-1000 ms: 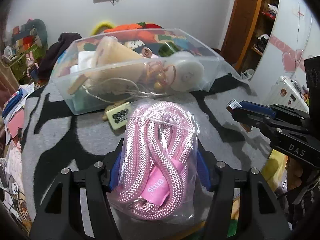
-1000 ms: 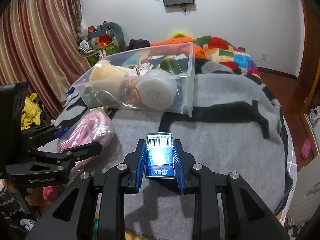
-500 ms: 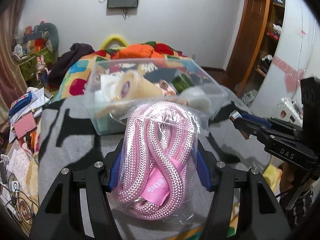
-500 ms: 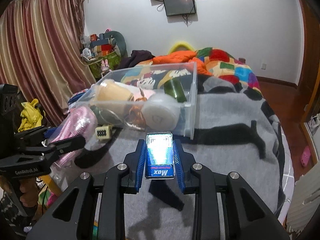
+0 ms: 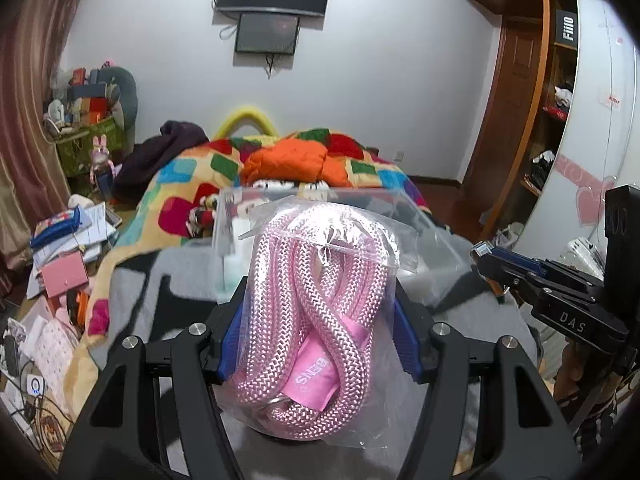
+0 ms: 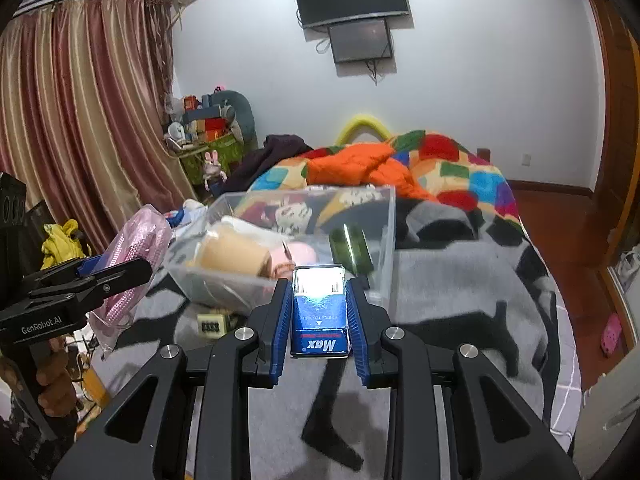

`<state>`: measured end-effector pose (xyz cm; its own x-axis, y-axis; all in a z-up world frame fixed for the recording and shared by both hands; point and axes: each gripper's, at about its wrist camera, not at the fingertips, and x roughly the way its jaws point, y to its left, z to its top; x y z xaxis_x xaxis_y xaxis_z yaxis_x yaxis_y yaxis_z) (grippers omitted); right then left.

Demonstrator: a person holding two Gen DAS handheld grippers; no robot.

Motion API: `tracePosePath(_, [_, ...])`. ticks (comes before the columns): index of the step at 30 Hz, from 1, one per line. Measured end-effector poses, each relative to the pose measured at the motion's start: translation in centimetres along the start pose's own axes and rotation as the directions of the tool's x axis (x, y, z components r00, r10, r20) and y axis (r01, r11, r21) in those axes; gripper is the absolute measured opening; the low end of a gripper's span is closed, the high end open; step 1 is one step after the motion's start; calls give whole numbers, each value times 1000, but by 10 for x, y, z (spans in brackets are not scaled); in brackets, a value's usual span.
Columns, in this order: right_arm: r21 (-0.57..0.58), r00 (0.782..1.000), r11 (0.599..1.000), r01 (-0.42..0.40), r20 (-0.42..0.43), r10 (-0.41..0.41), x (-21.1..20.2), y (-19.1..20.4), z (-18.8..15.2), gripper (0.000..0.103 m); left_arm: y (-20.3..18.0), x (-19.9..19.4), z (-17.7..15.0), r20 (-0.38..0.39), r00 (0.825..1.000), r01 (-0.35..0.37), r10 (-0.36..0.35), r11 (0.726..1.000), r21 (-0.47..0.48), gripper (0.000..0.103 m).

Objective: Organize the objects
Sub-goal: 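Carry the card pack and pink rope bag over the clear box with both grippers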

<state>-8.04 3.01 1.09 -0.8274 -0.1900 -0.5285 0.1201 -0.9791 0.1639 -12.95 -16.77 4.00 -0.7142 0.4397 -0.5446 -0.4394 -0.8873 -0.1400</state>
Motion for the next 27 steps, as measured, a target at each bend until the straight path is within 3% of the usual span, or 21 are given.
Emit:
tracePosePath(14, [-29,997,1000,-10,79,12,7,13,33,25,13,10,37,61,998,5,-4,1000,-15,62])
tracePosePath(27, [-5,997,1000,3,80,-2,31,1,51,25,25,39,59,58,998,-27,29,999,-25,62])
